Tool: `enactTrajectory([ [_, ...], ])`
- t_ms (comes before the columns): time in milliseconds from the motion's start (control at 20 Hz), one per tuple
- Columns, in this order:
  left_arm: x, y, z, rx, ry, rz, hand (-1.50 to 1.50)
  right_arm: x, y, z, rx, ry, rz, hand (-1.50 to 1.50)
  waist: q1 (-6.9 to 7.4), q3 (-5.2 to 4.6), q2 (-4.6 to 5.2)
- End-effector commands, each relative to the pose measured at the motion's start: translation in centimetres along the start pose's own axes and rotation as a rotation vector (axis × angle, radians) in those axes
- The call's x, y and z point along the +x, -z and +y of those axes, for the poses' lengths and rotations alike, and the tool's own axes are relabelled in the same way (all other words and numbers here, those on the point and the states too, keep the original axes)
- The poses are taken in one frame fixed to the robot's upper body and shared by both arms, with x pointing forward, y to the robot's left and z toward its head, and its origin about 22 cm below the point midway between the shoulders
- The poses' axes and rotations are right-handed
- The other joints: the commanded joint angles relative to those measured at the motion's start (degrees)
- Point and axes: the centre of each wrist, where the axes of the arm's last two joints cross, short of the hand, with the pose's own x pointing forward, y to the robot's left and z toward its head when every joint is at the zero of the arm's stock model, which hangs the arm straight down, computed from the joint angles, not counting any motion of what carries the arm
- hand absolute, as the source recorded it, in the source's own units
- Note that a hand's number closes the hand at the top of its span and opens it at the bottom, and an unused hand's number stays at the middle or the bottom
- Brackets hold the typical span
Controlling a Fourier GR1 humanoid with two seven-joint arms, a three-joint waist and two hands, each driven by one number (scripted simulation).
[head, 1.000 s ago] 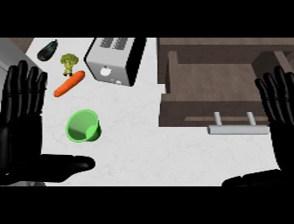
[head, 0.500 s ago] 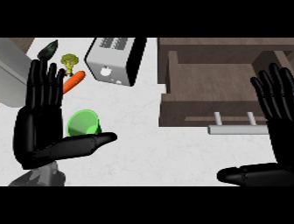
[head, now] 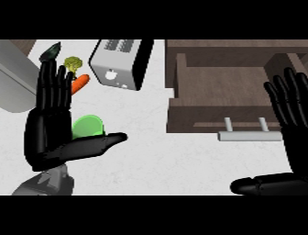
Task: Pick up the cup, place it into the drawer and close the drawer
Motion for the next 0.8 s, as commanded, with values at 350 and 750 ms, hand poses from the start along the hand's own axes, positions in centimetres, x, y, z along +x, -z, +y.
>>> enactTrajectory([
  [350, -2.3, -1.5, 1.1, 0.059, 0.037, 0.055, -1.5, 0.5, 1.0, 1.0, -0.012, -0.023, -0.007, -1.5, 0.08, -0.01, 0.0],
  [750, -5.1, -4.5, 3.2, 0.093, 0.06, 0.126, -1.5, -2.7, -0.3, 0.6, 0.007, 0.001, -0.011, -1.5, 0.12, 0.0, 0.02],
])
